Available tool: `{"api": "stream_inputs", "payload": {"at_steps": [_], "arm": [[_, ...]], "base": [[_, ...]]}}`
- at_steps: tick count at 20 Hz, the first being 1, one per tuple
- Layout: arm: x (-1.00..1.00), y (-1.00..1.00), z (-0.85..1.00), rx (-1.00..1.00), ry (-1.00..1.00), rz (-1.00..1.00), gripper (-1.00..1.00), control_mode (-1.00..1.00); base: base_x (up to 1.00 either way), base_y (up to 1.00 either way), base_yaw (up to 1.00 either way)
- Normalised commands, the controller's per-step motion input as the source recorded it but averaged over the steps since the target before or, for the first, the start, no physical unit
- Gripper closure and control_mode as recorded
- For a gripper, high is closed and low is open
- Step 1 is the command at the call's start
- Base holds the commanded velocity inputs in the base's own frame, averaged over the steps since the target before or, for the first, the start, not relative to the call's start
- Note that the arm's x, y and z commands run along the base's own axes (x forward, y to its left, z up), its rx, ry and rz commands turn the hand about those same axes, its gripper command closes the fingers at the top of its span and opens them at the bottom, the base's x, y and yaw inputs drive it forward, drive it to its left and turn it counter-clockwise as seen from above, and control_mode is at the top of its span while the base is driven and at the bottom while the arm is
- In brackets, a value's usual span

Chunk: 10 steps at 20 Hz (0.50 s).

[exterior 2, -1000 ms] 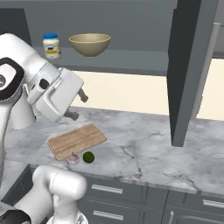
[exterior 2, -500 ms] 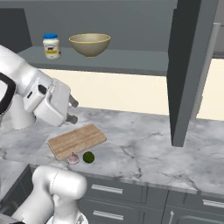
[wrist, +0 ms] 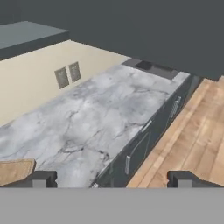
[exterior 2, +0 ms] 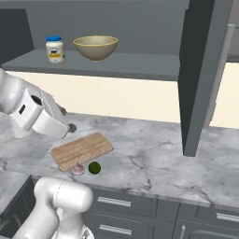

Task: Open the cabinet. Place the bowl and condiment on the counter. Then place the lime and garlic on the cutting board.

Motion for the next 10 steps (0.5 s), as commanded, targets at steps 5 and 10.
{"api": "stream_inputs", "payload": {"at_steps": [5, 10], "arm": [[-0.01, 0.43, 0.09, -0.07, -0.17, 0.3, -1.0, -1.0], [0.1, 0.44, 0.05, -0.01, 0.04, 0.31, -1.0, -1.0]], "base": [[0.0, 0.0, 0.0], [0.0, 0.0, 0.0]]}}
